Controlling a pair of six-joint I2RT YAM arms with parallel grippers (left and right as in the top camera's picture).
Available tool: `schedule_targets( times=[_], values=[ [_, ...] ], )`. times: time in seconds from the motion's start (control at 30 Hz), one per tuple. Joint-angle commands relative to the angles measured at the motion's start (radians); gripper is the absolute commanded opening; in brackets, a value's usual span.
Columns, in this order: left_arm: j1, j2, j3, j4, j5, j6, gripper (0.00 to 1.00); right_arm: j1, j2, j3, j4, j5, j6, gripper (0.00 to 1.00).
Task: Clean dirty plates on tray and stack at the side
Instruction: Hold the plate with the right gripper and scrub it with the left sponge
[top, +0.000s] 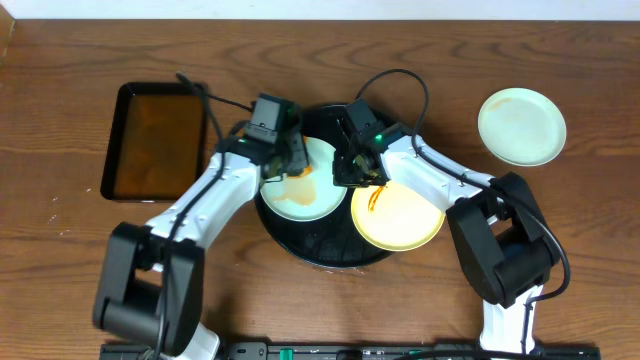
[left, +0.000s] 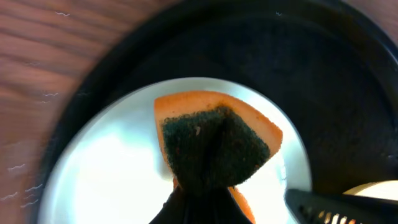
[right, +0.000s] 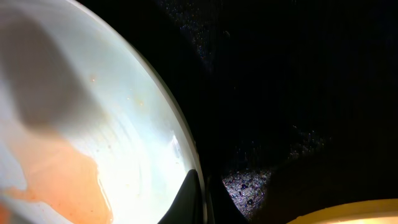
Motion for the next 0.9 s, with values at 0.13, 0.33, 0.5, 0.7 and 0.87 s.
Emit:
schedule_targets(
  times=[0.13,0.33,0.5,0.7,0.87],
  values=[
    [-0.044,0.149,-0.012,0.056,0.037,-0.052,0.08,0.001,0.005,0.001,-0.012,0.055,0.013,0.01],
    [-0.011,0.17,-0.011,-0.026,-0.23,0.0,0.08,0.001,0.005,0.001,-0.015,0.055,0.013,0.01],
    [0.05,0.164,-0.011,-0.1,-0.322,0.101,0.07,0.001,0.005,0.001,-0.019,0.055,0.013,0.01],
    [0.086,0.101,-0.003,-0.151,-0.349,0.101,0.08,0.001,0.005,0.001,-0.021,0.07,0.013,0.01],
    [0.068,0.008,-0.004,-0.171,-0.31,0.1,0.07,0.001,0.005,0.001,-0.021,0.07,0.013,0.01]
  ],
)
